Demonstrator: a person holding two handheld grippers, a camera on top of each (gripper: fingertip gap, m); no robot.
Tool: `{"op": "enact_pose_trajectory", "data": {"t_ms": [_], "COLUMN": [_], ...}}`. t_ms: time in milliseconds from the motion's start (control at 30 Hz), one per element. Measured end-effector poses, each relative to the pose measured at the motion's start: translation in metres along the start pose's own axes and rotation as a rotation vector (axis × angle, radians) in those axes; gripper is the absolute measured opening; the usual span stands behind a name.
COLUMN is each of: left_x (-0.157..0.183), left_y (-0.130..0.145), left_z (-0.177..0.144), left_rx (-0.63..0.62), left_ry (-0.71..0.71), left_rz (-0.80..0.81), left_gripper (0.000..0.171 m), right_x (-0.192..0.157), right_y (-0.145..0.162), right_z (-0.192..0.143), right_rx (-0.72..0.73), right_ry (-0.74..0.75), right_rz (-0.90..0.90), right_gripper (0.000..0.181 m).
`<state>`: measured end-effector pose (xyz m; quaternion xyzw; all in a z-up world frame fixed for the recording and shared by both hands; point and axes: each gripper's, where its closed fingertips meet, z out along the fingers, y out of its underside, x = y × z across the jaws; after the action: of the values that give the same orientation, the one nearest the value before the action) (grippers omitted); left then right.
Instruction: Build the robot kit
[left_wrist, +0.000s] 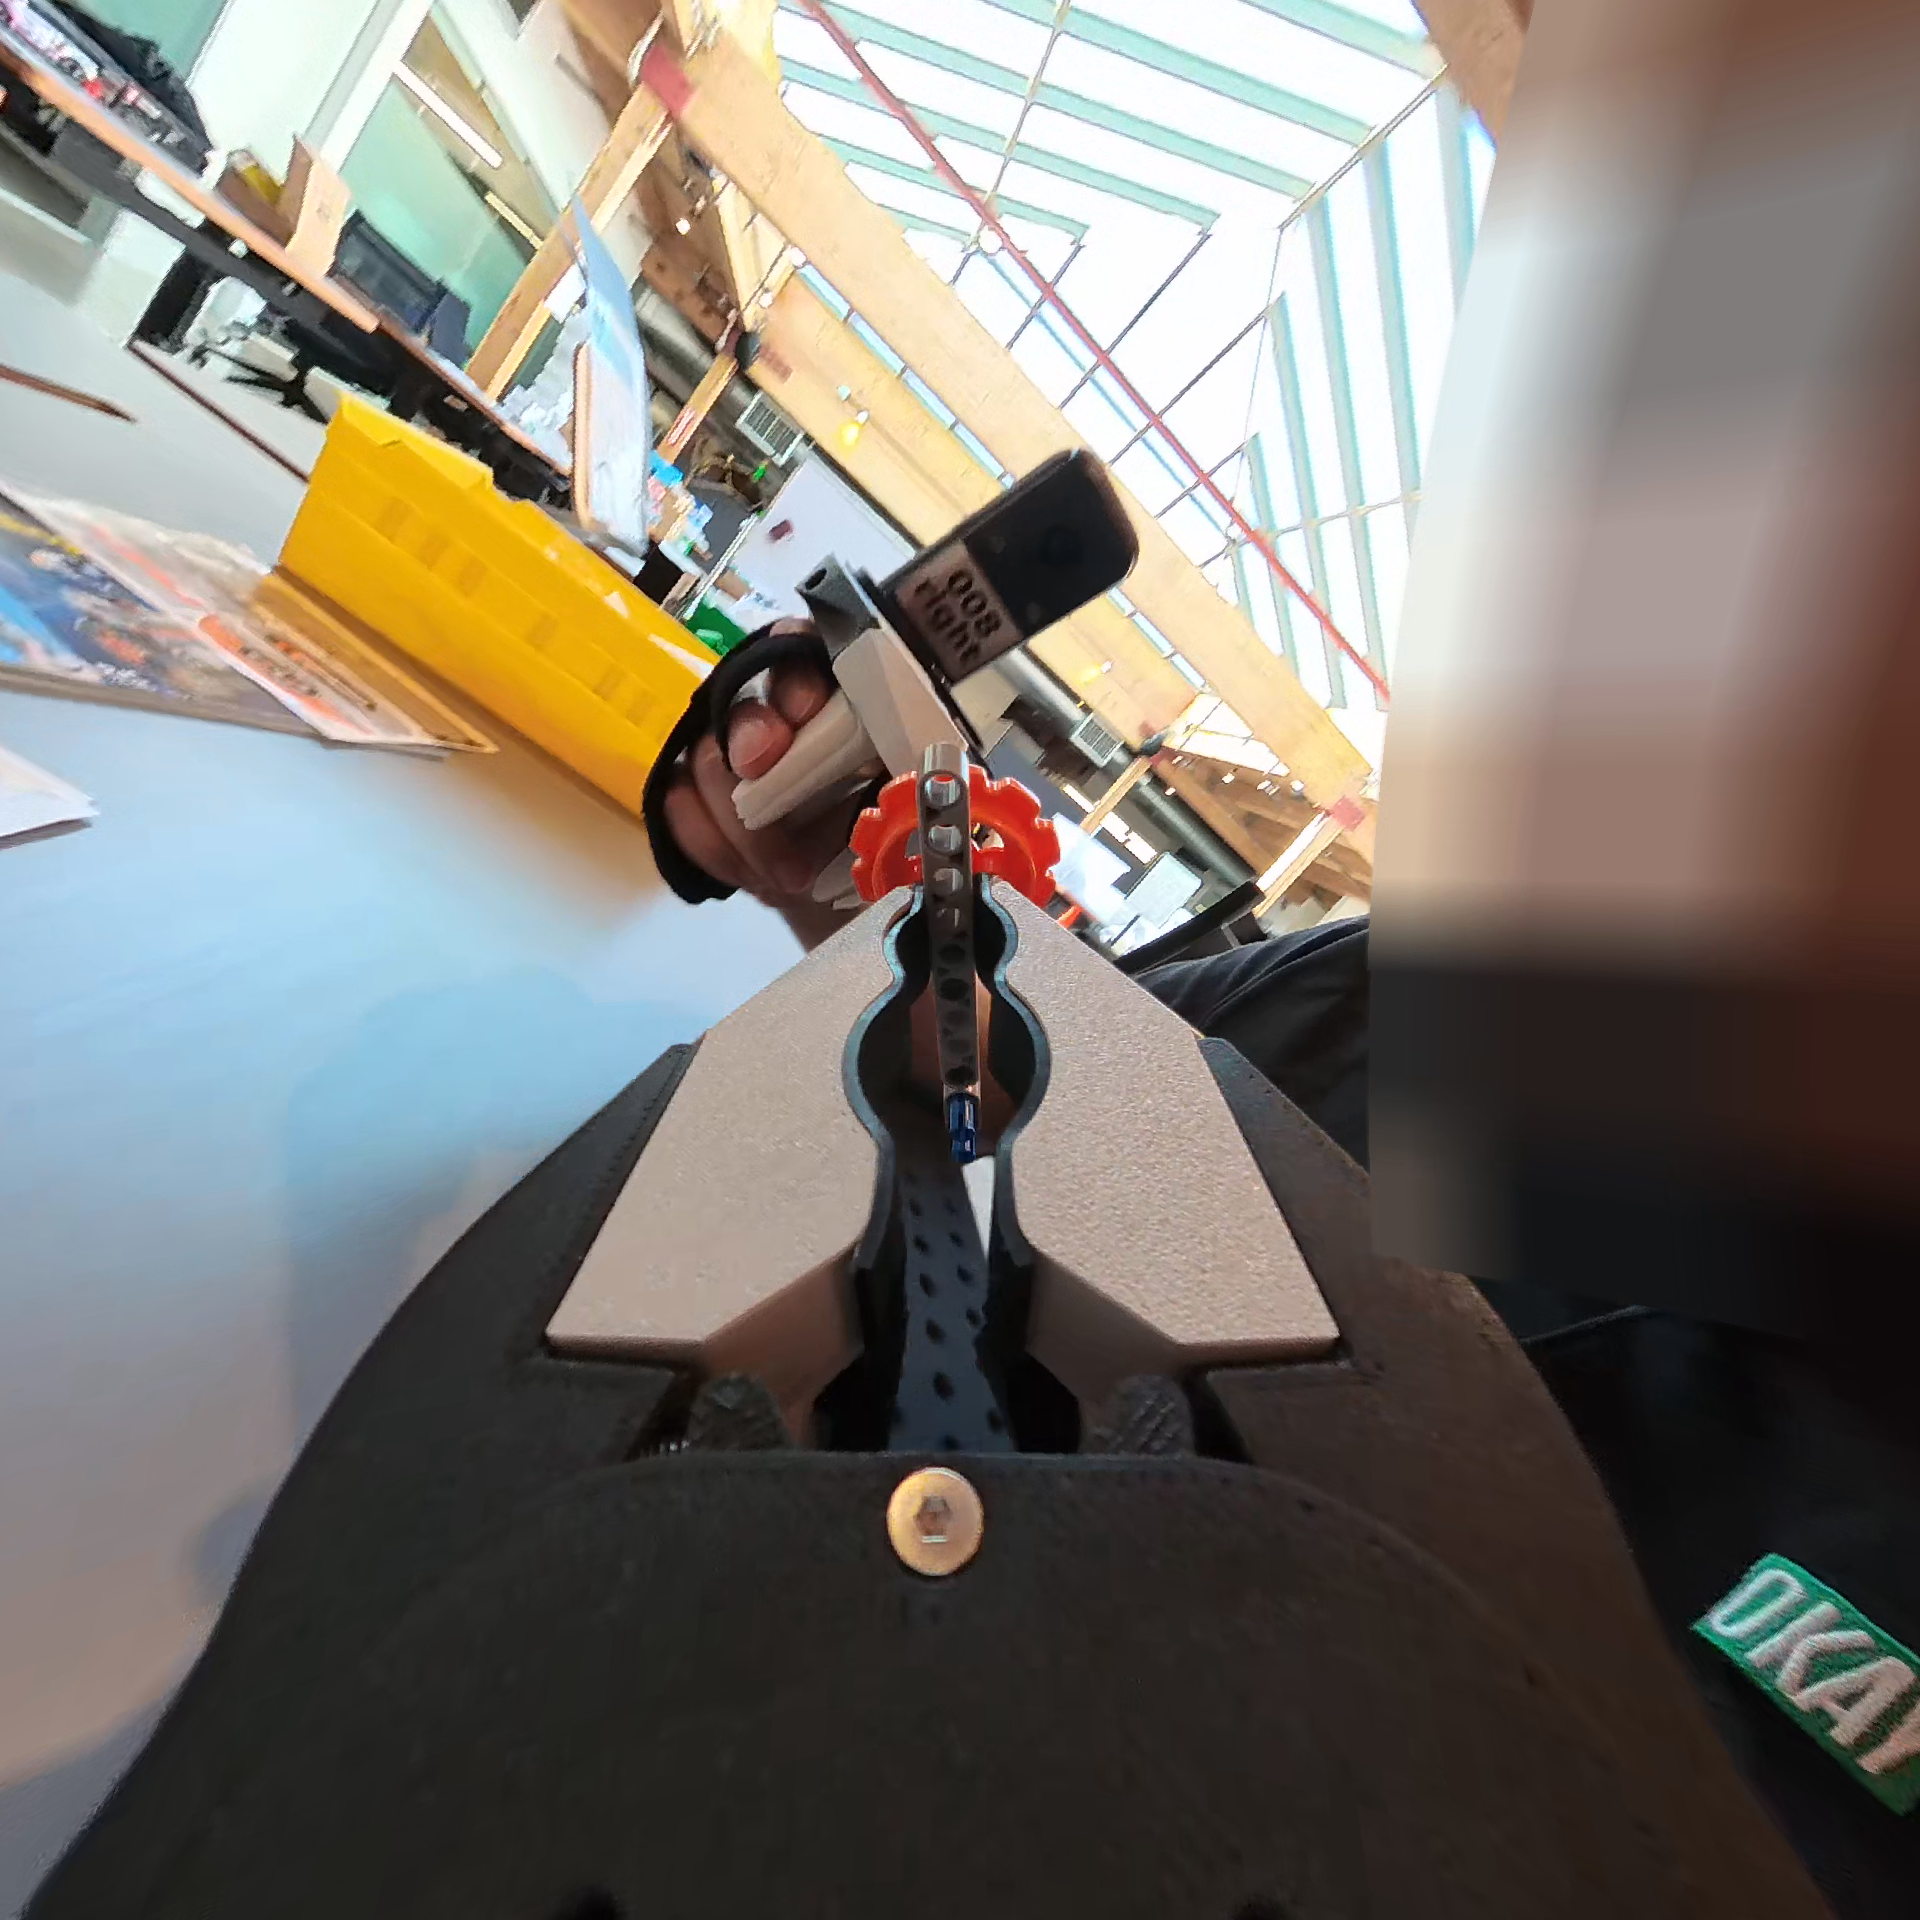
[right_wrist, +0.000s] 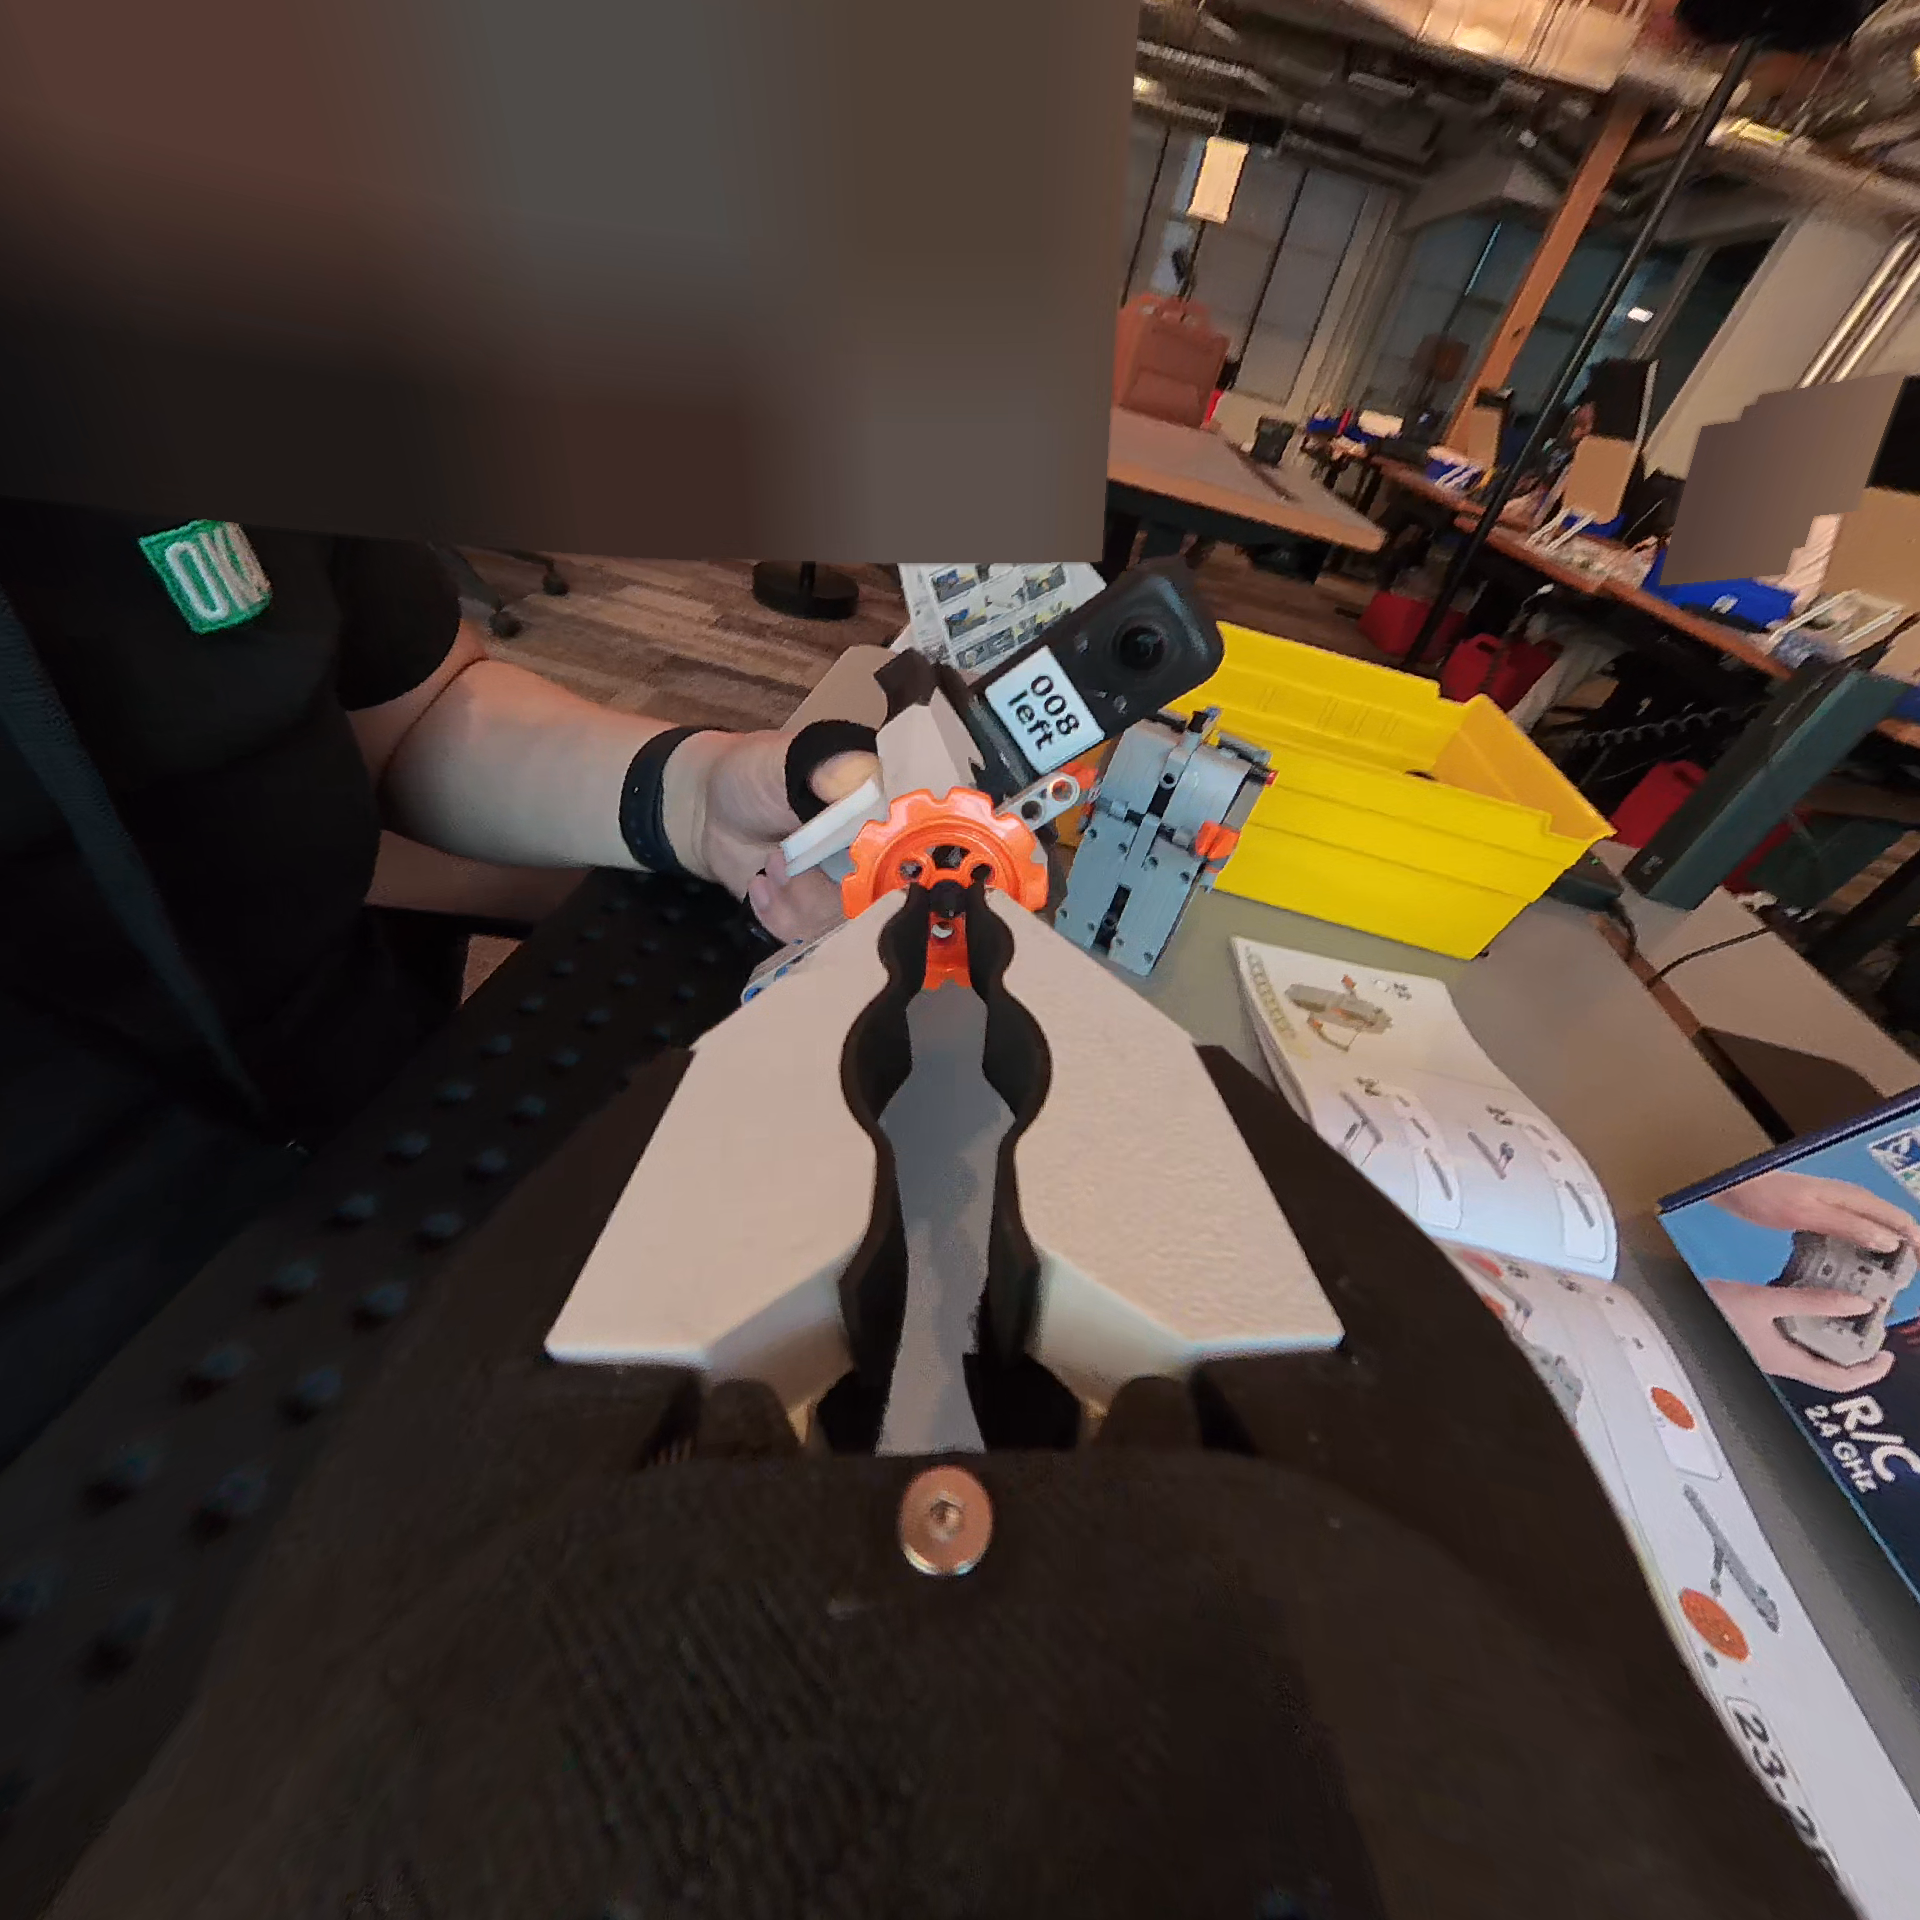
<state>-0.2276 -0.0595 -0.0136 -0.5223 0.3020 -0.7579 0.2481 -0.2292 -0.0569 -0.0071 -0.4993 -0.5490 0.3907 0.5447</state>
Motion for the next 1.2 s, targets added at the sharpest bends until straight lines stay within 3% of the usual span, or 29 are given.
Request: {"op": "enact_pose_trajectory", "data": {"t_ms": [333,1200], "left_x": [-0.002,-0.009], "left_y": [0.005,0.007], "left_z": [0.002,0.003], "left_rx": [-0.031,-0.034], "left_ry": [-0.005,-0.039], "left_rz": [-0.012,-0.018], "left_gripper": [0.004,0.004], "right_x": [-0.004,0.003], "right_y": [0.005,0.012], "right_z": [-0.002,-0.001], "right_rx": [0.019,-0.068], "right_ry": [-0.061,0.017], "right_rz": [0.054,-0.02], "right_gripper": [0.005,0.005]}}
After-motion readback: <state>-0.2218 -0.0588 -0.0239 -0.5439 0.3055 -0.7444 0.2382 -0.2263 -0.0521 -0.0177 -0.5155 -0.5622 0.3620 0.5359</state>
